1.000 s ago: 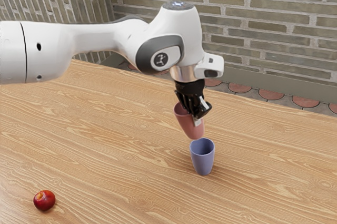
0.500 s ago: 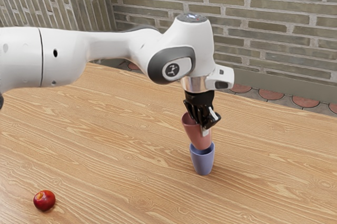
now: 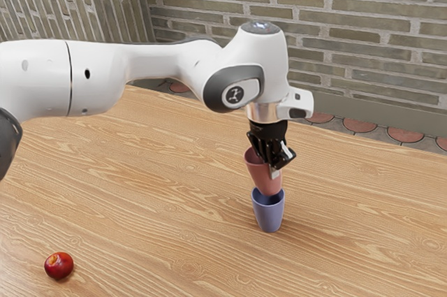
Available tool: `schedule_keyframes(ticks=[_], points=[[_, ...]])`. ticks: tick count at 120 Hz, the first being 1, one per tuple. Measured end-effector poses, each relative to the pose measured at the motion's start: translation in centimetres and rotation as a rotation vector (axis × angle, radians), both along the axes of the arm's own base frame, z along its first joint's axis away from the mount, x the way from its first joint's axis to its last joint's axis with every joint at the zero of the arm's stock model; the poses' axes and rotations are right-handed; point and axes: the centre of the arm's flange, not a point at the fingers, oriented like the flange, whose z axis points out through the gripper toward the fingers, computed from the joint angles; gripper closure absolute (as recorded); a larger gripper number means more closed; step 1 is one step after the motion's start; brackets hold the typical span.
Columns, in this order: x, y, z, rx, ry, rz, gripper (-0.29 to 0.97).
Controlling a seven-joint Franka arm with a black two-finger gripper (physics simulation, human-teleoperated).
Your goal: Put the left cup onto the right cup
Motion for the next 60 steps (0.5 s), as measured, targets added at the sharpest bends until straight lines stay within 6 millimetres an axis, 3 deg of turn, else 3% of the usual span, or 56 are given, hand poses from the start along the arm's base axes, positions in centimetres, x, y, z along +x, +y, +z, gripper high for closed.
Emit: schedule_keyframes(ticks=[40,60], points=[[-0.1,-0.3,-2.3,0.011,0.033,0.001,0.78],[-0.2,-0.6,-3.0,0.010,0.043,-0.003,0.42]])
